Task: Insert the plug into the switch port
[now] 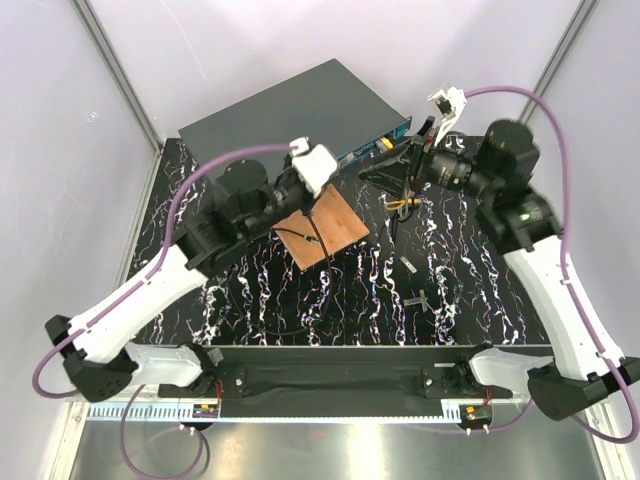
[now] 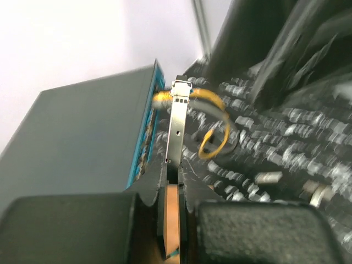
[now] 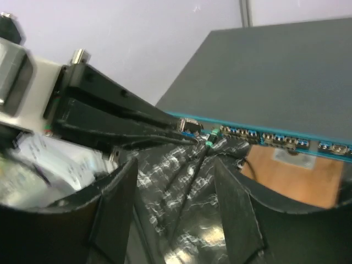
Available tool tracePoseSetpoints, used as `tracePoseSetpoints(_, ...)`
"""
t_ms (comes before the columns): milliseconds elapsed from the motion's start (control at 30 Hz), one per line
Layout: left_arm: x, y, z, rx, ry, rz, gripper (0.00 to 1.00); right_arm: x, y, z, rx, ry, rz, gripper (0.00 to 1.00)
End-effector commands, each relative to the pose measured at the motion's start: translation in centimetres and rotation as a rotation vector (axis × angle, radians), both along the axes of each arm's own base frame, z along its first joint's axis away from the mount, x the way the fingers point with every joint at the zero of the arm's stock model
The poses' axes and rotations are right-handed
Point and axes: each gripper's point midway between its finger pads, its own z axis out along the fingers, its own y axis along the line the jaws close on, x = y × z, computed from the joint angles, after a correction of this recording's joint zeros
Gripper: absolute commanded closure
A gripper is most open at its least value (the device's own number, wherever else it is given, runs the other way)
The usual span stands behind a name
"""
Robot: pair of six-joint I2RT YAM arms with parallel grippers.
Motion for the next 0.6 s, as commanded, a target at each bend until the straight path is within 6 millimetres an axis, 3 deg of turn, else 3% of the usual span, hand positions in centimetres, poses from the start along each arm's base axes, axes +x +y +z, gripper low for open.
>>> tracePoseSetpoints(0,-1.6,2.1,0.8,0.126,-0.196,-0.037,1.00,-4.6,-1.7,-3.5,-0.346,-0.075,0.201,0.37)
tracePoseSetpoints(33,-2.3,2.8,1.1,0.137,-0.227,-0.049,1.00,-4.9,-2.0,-4.3,-0.378,-0.046,0.231,0.34)
tracePoseSetpoints(133,-3.7,2.8,-1.0,0.278,-0.337,-0.124,1.00,-6.0,-2.6,-6.8,-0.479,0.066,0.324,0.31)
tracePoseSetpoints(200,-4.6,2.9,-1.1,0.379,-0.466,-0.148,1.00,-6.2,-2.6,-8.0,-0.511,0.155,0.360,0.32)
tracePoseSetpoints(367,-4.8,2.5,-3.3,0.612,-0.726,-0.136,1.00,-6.3,-2.0,-8.7,-0.490,0.208,0.384,0.33)
tracePoseSetpoints(433,-5.5,1.8,-3.3,0.640,-0.805,-0.148,1.00,-6.8,-1.5,-8.9,-0.479,0.223,0.422,0.32)
tracePoseSetpoints(567,-5.7,1.4,-4.2,0.706,-0.834,-0.146,1.00,-8.7,-0.9,-9.4,-0.491,0.193,0.516,0.27)
